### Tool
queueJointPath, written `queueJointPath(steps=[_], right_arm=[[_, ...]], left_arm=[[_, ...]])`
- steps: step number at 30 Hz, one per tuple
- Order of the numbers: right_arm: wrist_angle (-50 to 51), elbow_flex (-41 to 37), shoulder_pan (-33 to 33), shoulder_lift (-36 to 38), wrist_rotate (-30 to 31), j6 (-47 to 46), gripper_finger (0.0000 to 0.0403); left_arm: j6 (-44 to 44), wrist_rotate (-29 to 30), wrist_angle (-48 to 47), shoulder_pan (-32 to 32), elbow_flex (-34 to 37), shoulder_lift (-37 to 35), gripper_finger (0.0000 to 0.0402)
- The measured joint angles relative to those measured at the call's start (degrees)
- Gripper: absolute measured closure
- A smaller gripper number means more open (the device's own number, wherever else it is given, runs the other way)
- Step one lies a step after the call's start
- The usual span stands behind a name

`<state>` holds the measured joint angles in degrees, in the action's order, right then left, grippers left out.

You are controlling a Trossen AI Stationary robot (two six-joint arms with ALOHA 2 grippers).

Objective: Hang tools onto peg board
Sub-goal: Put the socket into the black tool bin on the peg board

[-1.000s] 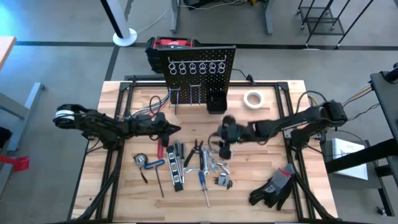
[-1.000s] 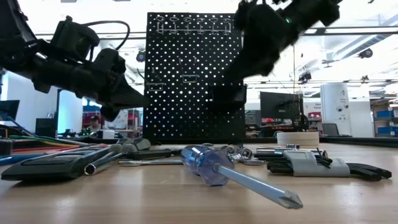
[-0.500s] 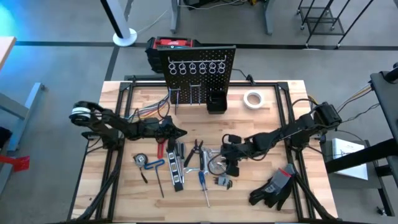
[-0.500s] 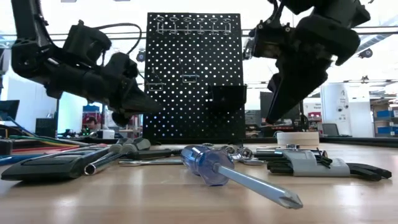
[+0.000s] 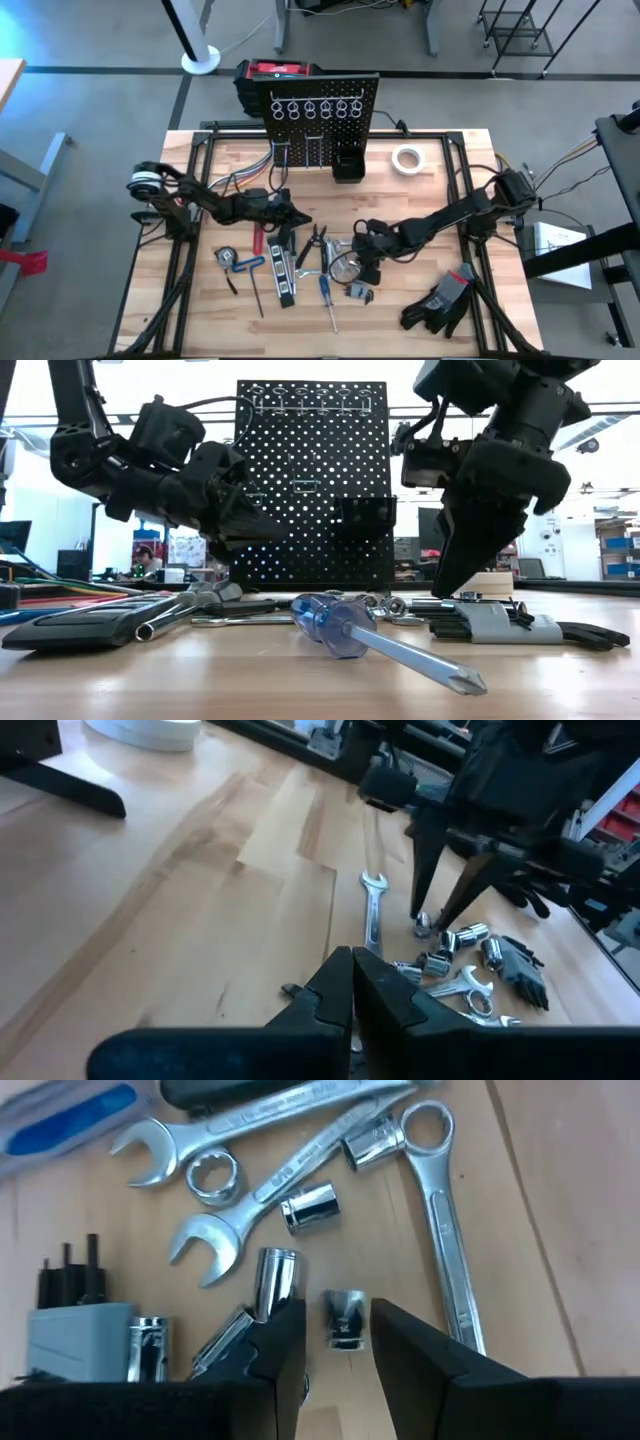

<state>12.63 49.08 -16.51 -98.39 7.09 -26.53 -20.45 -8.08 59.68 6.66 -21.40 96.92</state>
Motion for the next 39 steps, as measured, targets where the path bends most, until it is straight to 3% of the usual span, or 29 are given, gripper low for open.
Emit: queueJointPath(steps=[19,26,32,36,39], right_arm=[[1.01,0.08,0.85,-0.27,2.25,0.9,0.0356],[0.72,1.16,2.05,5.64,3.72,6.04,0.0359],[0.41,2.1,4.5,13.1,11.83,13.3,0.0371],[-0.8,3.52,8.7,17.77,16.61,18.86,0.0397],[-1.0,4.07,12.3,20.34,16.62,20.46,0.04]], left_arm=[[0.42,-0.02,0.91,-0.6,6.38,-11.01,0.0401],[-0.11,0.02,1.0,-2.48,10.74,-21.09,0.0401],[-0.11,0.1,1.14,-3.85,13.49,-29.77,0.0401],[1.41,5.24,1.27,-5.26,15.33,-35.05,0.0401],[2.8,7.6,1.43,-6.48,16.48,-38.57,0.0401]])
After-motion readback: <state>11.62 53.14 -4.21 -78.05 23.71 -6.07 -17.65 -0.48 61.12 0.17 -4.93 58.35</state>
